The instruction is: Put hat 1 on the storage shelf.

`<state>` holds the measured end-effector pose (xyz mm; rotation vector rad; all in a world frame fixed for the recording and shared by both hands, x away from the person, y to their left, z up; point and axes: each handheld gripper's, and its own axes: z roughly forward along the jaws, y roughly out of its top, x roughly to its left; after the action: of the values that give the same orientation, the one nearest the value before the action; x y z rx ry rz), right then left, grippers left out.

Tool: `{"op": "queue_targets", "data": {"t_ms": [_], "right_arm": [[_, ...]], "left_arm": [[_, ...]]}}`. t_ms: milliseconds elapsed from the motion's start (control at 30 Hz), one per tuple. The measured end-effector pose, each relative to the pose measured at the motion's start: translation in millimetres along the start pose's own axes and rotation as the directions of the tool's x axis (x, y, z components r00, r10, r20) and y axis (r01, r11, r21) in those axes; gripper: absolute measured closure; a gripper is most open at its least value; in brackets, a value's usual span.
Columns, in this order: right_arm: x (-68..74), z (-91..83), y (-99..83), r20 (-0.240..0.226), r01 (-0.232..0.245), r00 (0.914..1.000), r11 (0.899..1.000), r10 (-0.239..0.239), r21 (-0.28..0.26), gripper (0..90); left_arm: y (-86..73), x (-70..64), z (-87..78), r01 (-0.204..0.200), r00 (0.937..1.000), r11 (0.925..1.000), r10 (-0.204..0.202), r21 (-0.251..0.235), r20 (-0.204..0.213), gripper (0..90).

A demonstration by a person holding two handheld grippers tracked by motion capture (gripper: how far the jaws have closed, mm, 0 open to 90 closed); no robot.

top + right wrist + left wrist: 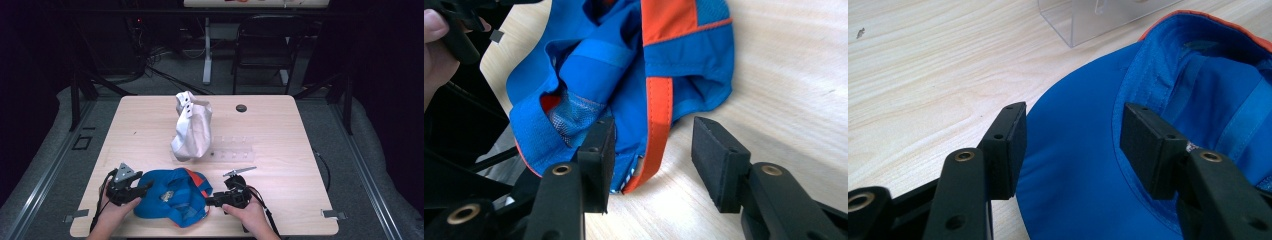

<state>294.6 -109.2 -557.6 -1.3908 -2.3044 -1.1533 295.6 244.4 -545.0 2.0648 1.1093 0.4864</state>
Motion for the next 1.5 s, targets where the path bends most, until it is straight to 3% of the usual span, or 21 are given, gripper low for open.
{"op": "queue_targets", "data": {"t_ms": [200,300,400,467,700,767,800,867,967,1033,1200,1367,1500], "right_arm": [[-4.7,13.9,2.7,-0.04,-0.051,0.9978,0.998,0.052,0.032,52.5],[-7.2,20.0,2.2,-0.039,-0.058,0.9974,0.997,0.06,0.049,53.1],[-8.2,23.3,1.5,-0.053,-0.069,0.9959,0.996,0.073,0.061,55.4],[-8.5,26.2,0.8,-0.09,-0.08,0.9922,0.994,0.087,0.074,60.9],[-7.0,19.3,1.8,-0.11,-0.098,0.9884,0.994,0.104,0.056,74.6],[-6.9,15.0,3.2,-0.079,-0.088,0.9926,0.994,0.093,0.066,76.7],[-6.5,15.4,2.9,-0.106,-0.103,0.9884,0.993,0.109,0.055,77.2],[-5.7,14.7,3.2,-0.109,-0.109,0.9875,0.993,0.114,0.052,77.4],[-2.8,12.1,4.2,-0.099,-0.092,0.9905,0.995,0.096,0.045,77.6],[1.0,8.9,5.1,-0.068,-0.088,0.9936,0.995,0.09,0.045,77.7],[2.6,-1.0,9.7,-0.068,-0.091,0.9932,0.995,0.094,0.045,78.0],[3.4,-13.4,15.4,-0.085,-0.133,0.9875,0.991,0.133,0.002,78.1],[1.7,-18.6,21.5,-0.099,-0.16,0.9819,0.987,0.161,0.023,78.1]], "left_arm": [[0.3,-1.3,-0.2,-0.009,1.0,0.9999,0.009,0.006,0.001,44.7],[-0.1,-1.3,0.2,-0.01,0.9999,0.9999,0.01,0.001,-0.001,44.7],[0.0,-0.9,-0.3,-0.011,0.9999,0.9999,0.011,0.007,0.0,44.7],[0.0,-0.9,-0.5,-0.011,0.9999,0.9999,0.011,0.005,-0.001,44.8],[-0.2,-1.8,0.3,-0.015,0.9999,0.9999,0.015,0.003,-0.002,44.8],[-0.1,-1.8,0.2,-0.015,0.9999,0.9999,0.015,0.003,-0.002,44.8],[-0.1,-1.7,0.2,-0.015,0.9999,0.9999,0.015,0.003,-0.002,44.8],[-0.1,-1.6,0.2,-0.015,0.9999,0.9999,0.015,0.002,-0.003,44.8],[-0.2,-1.4,0.3,-0.016,0.9999,0.9999,0.016,0.003,-0.003,44.9],[-0.2,-1.4,0.1,-0.015,0.9999,0.9999,0.015,0.0,-0.005,44.8],[-0.2,-1.6,0.3,-0.014,0.9999,0.9999,0.014,0.0,-0.008,44.9],[-0.2,-2.3,0.5,-0.017,0.9998,0.9998,0.017,0.005,-0.012,44.9],[-0.2,-1.5,0.5,-0.012,0.9998,0.9999,0.012,0.0,-0.015,44.9]]}}
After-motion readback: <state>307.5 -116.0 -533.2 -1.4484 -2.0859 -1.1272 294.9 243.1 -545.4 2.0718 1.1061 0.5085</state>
